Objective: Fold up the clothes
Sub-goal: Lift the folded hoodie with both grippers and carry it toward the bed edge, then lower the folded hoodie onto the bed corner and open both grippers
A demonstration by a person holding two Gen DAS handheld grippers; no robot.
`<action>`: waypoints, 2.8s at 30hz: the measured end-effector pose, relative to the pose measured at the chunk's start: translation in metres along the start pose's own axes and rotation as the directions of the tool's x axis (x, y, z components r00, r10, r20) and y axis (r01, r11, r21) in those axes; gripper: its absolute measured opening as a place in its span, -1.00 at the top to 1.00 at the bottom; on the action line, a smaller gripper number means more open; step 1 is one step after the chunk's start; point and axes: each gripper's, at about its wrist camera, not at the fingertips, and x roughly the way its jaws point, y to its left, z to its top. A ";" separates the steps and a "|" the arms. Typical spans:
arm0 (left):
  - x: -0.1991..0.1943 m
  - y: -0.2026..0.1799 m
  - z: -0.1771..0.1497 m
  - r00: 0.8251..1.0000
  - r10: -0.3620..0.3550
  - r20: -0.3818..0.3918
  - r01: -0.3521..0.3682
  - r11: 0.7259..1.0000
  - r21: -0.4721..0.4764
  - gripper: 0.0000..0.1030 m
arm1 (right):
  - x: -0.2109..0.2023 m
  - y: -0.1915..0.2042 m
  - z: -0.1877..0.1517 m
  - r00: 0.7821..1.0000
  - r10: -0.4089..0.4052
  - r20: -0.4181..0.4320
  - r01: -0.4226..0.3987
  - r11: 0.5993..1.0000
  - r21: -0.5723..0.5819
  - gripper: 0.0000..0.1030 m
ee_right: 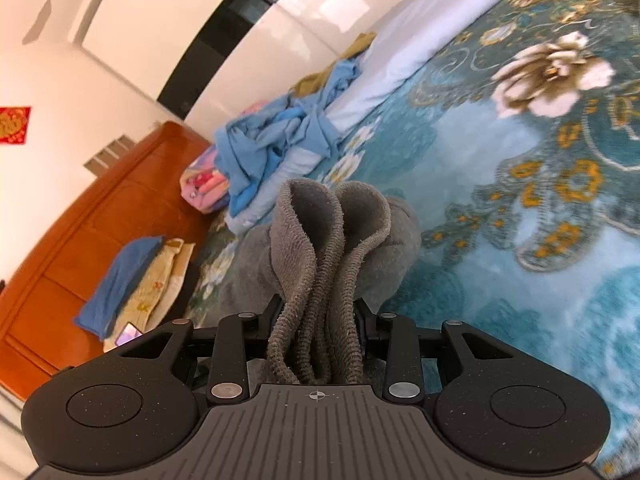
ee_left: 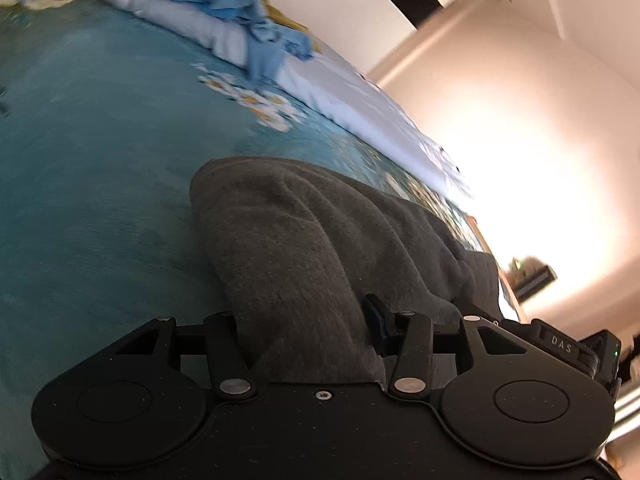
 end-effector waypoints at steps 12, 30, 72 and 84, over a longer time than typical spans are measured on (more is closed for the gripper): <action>-0.002 -0.047 -0.002 0.997 -0.053 -0.051 0.059 0.989 0.134 0.12 | -0.050 -0.003 -0.014 0.991 0.002 0.131 -0.002 1.000 -0.002 0.41; 0.131 -0.184 0.025 0.964 -0.196 -0.179 0.245 0.918 0.312 0.11 | -0.136 -0.086 0.082 0.960 -0.074 0.270 0.073 0.997 0.015 0.40; 0.425 -0.370 -0.071 0.877 -0.371 -0.307 0.476 0.760 0.443 -0.41 | -0.245 -0.304 0.334 0.803 -0.585 0.117 0.597 0.787 -0.156 0.02; 0.290 -0.305 -0.045 0.941 -0.260 -0.216 0.337 0.770 0.541 -0.87 | -0.274 -0.217 0.284 0.705 -0.647 0.292 0.700 0.700 -0.139 -0.60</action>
